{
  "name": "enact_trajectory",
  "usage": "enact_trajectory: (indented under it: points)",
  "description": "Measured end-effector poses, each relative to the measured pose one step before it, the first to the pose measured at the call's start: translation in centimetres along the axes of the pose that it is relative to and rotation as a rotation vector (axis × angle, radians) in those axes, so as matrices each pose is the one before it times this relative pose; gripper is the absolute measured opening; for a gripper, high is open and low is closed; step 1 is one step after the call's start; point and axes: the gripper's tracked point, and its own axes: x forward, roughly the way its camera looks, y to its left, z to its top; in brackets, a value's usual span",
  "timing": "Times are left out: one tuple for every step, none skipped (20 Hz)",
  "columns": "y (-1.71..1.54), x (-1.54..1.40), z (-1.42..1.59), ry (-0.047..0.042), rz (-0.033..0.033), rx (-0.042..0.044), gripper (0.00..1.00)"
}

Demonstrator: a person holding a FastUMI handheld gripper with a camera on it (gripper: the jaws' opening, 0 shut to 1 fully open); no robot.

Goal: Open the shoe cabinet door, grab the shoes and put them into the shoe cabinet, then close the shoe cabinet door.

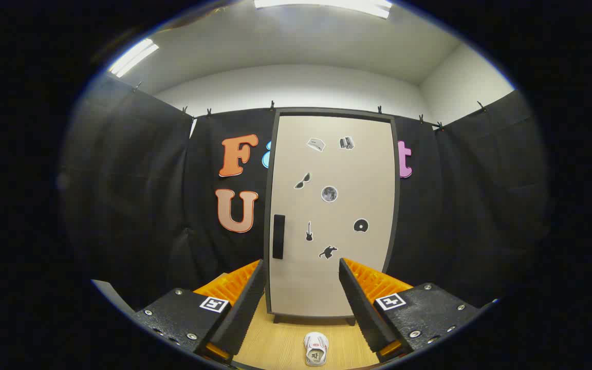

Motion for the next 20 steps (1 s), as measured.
enact_trajectory:
  points:
    - [0.331,0.117,-0.192,0.00365,0.00357,-0.00169,0.89]
    - [0.174,0.242,0.079,0.00013,0.00167,-0.00166,0.89]
    - [0.308,0.176,0.001,-0.00163,0.00466,0.00028,0.89]
    - [0.268,0.282,0.025,-0.00008,0.00226,-0.00024,0.89]
    - [0.236,0.142,-0.045,-0.00069,0.00099,0.00090,0.89]
    - [0.300,0.258,-0.037,0.00377,0.00370,0.00311,0.89]
    - [0.372,0.083,-0.186,0.00443,0.00269,0.00389,0.89]
    - [0.280,0.121,-0.063,0.00068,0.00001,0.00529,0.89]
    - [0.257,0.221,0.064,-0.00076,-0.00042,0.00483,0.89]
    - [0.231,0.208,0.119,-0.00188,0.00036,0.00327,0.89]
    - [0.225,0.192,0.047,-0.00262,-0.00363,0.00093,0.89]
    - [0.184,0.103,0.138,-0.00143,-0.00364,0.00064,0.89]
    - [0.303,0.237,0.049,0.00100,-0.00087,0.00169,0.89]
    - [0.292,0.070,0.046,-0.00034,-0.00232,0.00146,0.89]
    - [0.185,-0.023,0.090,-0.00288,-0.00408,0.00120,0.89]
    - [0.234,0.006,0.085,-0.00233,-0.00248,0.00039,0.89]
    - [0.264,-0.004,0.005,-0.00028,-0.00208,0.00007,0.89]
    - [0.281,-0.005,0.036,0.00124,-0.00109,-0.00065,0.89]
    - [0.174,0.026,-0.035,0.00058,-0.00202,-0.00200,0.89]
    - [0.164,0.060,-0.002,0.00203,-0.00415,-0.00112,0.89]
